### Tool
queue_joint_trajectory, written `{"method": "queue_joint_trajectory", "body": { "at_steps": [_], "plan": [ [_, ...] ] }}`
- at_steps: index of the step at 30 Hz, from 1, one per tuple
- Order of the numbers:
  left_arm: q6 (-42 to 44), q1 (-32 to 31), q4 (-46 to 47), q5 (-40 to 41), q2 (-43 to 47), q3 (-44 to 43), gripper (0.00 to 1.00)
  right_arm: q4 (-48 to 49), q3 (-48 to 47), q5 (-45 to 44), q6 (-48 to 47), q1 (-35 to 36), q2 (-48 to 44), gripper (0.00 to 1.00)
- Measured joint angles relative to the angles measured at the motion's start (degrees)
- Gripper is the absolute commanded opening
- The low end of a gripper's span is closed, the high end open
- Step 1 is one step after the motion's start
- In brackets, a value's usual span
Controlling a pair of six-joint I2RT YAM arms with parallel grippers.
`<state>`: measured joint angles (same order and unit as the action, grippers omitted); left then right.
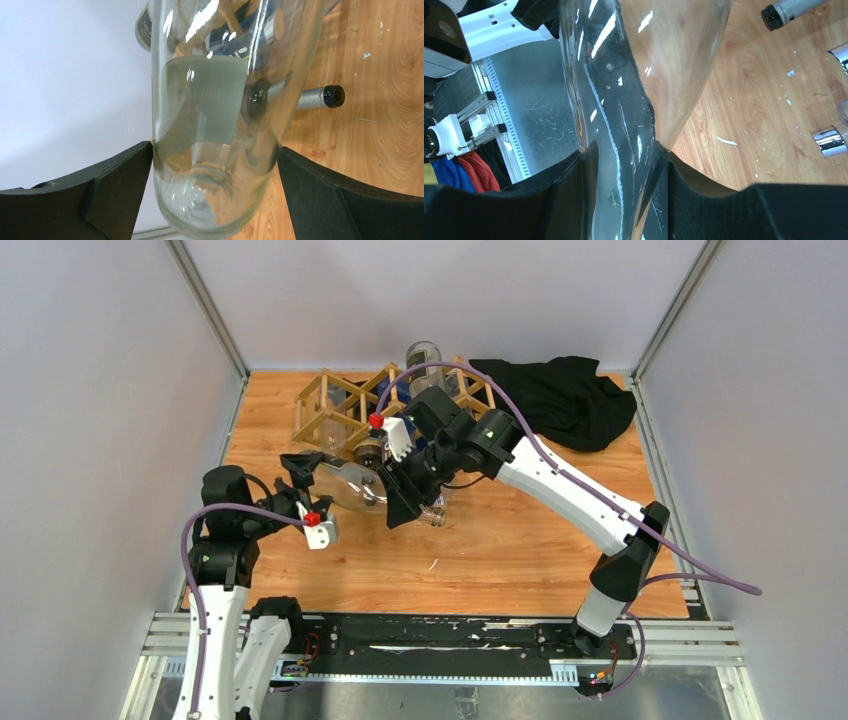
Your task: Take the wine bottle off the wine rack
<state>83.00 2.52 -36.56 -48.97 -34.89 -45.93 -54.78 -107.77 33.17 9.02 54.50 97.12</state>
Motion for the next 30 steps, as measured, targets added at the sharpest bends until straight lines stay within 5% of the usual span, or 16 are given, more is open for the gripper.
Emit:
{"method": "queue_joint_trajectory", "body": {
  "at_steps": [13, 17, 22, 25, 28, 30],
  "plan": [
    [1.9, -4.3, -1.0, -0.3, -1.7, 0.1, 0.93, 0.1, -0.6, -0.8, -0.9, 3.2, 0.0, 0.0],
    [2.9, -5.0, -0.8, 0.5, -3.0, 0.1, 0.7, -0.3, -0.6, -2.0, -0.9, 3.2, 0.0, 0.0],
    [4.8, -5.3, -0.3, 1.2, -3.1, 0.4, 0.21, -0.3, -0.6, -2.8, -1.2, 3.3, 0.0, 0.0],
    [5.5, -5.3, 1.1, 1.6, -2.0, 1.9, 0.0, -0.4, -0.6, -3.5, -1.9, 3.5, 0.2, 0.29],
    [3.1, -5.3, 5.5, 1.9, 0.2, 4.9, 0.0, -0.5, -0.6, -4.4, -2.6, 3.6, 0.3, 0.62],
    [-0.1, -5.3, 10.5, 2.4, 1.8, 7.8, 0.0, -0.1, -0.6, -4.1, -2.9, 3.2, 0.2, 0.72]
  ]
}}
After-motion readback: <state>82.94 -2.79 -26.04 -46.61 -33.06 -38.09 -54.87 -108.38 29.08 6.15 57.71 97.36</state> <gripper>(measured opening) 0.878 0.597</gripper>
